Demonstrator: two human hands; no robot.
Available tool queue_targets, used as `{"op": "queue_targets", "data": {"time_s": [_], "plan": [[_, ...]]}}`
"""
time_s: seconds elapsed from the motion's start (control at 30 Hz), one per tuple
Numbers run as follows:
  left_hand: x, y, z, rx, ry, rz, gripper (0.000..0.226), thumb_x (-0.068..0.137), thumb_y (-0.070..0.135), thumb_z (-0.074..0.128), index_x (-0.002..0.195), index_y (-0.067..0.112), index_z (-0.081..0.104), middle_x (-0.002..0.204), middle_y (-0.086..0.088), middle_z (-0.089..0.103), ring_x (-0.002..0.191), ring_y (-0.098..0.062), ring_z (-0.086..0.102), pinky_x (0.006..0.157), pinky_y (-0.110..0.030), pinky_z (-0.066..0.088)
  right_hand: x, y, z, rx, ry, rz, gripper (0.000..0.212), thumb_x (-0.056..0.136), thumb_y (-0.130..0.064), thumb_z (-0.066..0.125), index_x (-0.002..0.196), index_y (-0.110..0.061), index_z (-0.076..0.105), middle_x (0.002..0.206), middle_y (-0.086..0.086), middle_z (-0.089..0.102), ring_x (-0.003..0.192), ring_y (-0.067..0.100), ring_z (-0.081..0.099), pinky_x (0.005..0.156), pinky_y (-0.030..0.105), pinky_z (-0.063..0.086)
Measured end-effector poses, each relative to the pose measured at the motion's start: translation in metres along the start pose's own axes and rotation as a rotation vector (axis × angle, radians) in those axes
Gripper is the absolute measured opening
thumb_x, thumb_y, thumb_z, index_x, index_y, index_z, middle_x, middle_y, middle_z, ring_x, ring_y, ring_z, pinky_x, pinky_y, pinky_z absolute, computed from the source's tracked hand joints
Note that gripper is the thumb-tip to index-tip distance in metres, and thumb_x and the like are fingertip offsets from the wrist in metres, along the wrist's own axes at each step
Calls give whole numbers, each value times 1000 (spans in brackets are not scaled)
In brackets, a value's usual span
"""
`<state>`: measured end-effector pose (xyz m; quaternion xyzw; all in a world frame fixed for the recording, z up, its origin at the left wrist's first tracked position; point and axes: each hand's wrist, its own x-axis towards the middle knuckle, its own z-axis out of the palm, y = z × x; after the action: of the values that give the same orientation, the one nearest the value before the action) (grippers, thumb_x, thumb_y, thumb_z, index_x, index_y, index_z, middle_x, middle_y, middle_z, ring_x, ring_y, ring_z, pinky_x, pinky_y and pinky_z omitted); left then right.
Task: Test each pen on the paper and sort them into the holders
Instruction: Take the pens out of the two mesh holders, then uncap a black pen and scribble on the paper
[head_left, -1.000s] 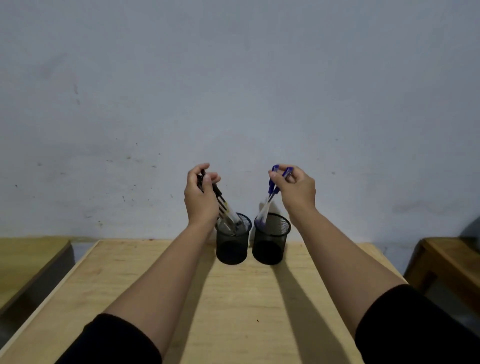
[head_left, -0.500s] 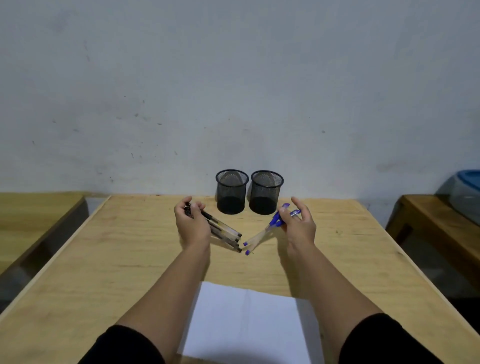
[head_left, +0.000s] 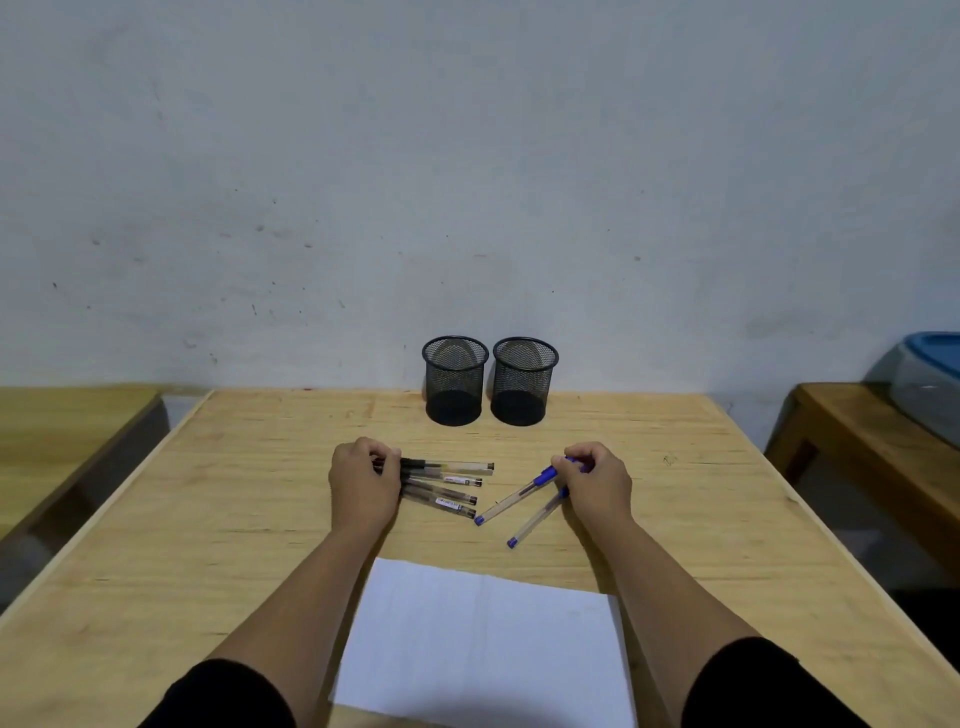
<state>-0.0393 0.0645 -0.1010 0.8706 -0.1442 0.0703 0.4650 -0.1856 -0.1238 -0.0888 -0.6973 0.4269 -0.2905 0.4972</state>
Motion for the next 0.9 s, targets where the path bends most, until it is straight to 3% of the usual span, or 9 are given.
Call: {"op": "queue_targets", "data": {"time_s": [0.1,0.2,0.37,0.47,0.7,0.9], "plan": [[-5,0,-1,52,-32,77,12,88,20,57,80,11,62,98,-11,58,80,-15,48,72,-25,36,-3,3,7,-177,58,-112,20,89,-19,62,104,-5,63,105,9,60,83,14,54,57,11,37],[-9,0,-6,58,-56,107,11,88,19,56,83,12,63,97,-8,58,82,-14,48,73,-25,36,-5,4,13,-269,88,-175,23,91,-20,59,106,-4,64,109,11,61,86,13,52,71,19,41],[-10,-13,-22,83,-111,225,10,88,19,57,85,13,64,94,-3,60,83,-13,49,74,-22,35,-10,-3,15,-379,40,-247,31,93,-21,55,119,-5,61,122,10,60,103,20,57,80,20,39],[-13,-21,-33,106,-151,306,8,86,20,60,85,14,67,89,0,61,85,-15,54,74,-22,35,-20,-13,19,-419,-66,-403,28,91,-20,56,115,-7,63,121,7,60,105,19,57,80,18,37],[-17,-30,-46,146,-256,416,13,81,23,67,91,17,72,95,0,68,96,-16,55,81,-22,35,-55,-29,38,-519,-457,-637,19,82,-27,69,91,-10,72,97,4,66,86,13,56,74,20,45],[-20,-30,-47,170,-297,349,13,84,18,62,96,16,68,102,-4,63,101,-19,52,83,-24,36,-64,-29,48,-634,-495,-659,20,86,-29,63,94,-12,71,101,4,64,90,15,55,77,25,46]]}}
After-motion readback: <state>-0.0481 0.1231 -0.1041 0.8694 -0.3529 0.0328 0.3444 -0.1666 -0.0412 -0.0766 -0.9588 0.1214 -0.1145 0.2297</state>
